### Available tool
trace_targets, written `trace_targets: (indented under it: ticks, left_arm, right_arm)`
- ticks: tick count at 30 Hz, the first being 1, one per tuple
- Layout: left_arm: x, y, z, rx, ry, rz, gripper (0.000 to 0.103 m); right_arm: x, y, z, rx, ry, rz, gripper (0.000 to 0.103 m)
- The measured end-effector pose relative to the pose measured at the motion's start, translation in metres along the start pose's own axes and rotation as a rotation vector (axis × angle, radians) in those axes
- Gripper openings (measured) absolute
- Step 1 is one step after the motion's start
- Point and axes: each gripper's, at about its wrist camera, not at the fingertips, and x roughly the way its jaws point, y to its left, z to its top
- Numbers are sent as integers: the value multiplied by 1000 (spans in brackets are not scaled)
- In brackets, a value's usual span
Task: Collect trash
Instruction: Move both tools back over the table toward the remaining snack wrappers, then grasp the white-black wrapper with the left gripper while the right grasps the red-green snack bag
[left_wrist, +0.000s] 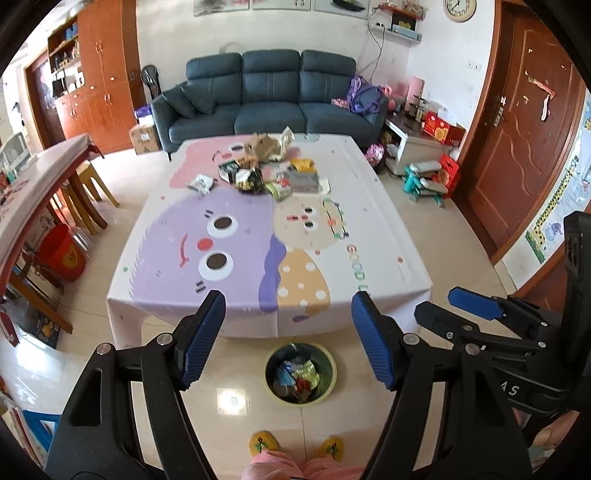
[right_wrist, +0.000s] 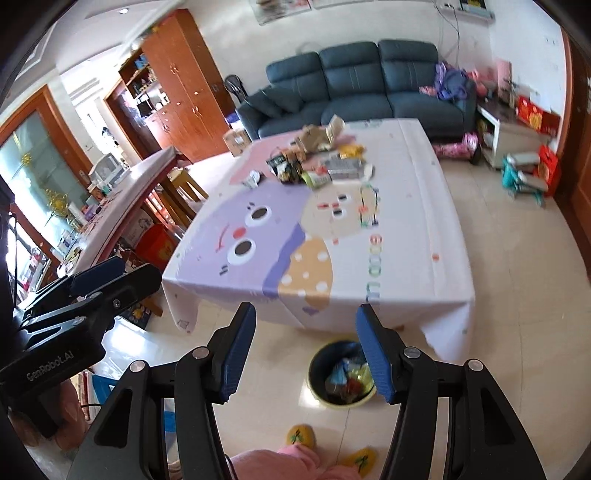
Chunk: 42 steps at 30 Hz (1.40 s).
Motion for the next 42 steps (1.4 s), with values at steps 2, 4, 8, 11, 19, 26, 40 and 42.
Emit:
trace_targets:
  ticks: [2,4,8,11,19,26,40,42]
  left_arm:
    - [-1,2,6,-7,-8,6,68]
    - [-1,4,12,-19,-11,17,68]
    - [4,12,23,-52,1,42,68]
    - [12,21,30,-73,0,57,68]
    - [79,63,61,-117,53,24,68]
    - [185,111,116,-121,153,-90,68]
    - [407,151,244,-25,331,-245,68]
    - [438,152,253,-21,366,-252,68]
  right_arm:
    - [-2,0,8,-12,-11,0,61]
    - [-5,-1,17,-23,-31,5,62]
    - [-4,-3,34,-35,-44,25,63]
    - [5,-3,48,-50,-41,33,64]
    - [59,-5,92,-29,-17,23,64]
    - [137,-9,147,32,12,-55,64]
    - [315,-22,256,319,130,-140,64]
    - [338,-27,265,350,147,-146,64]
